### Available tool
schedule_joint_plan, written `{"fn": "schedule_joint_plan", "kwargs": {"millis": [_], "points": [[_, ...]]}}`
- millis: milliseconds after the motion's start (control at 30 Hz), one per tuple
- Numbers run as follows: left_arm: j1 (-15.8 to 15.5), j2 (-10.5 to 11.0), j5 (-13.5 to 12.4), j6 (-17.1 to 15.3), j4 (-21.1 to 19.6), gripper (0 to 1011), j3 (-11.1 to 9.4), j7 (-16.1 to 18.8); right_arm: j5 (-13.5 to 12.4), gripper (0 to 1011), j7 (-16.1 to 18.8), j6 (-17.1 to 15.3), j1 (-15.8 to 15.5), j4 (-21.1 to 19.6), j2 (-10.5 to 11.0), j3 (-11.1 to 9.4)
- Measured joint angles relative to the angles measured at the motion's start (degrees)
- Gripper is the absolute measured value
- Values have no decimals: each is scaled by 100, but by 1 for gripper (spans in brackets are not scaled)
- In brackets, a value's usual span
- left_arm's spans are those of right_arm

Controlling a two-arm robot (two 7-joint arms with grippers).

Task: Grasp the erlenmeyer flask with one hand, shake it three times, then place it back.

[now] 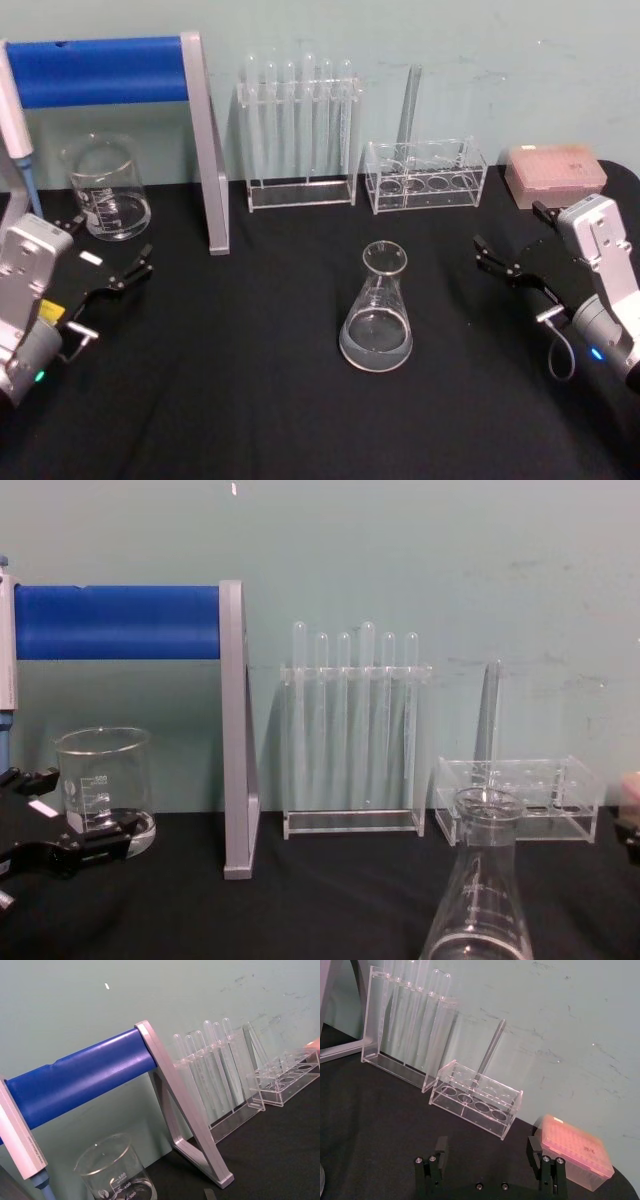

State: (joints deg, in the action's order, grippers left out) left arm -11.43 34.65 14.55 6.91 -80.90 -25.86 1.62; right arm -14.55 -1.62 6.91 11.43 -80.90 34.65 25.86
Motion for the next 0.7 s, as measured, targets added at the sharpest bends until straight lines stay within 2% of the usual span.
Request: {"fn": "schedule_joint_plan", "kwargs": {"millis": [700], "points": [[0, 0, 0, 0, 0, 1001, 0, 0, 0, 1000, 0, 0, 0, 0, 0, 0]]}}
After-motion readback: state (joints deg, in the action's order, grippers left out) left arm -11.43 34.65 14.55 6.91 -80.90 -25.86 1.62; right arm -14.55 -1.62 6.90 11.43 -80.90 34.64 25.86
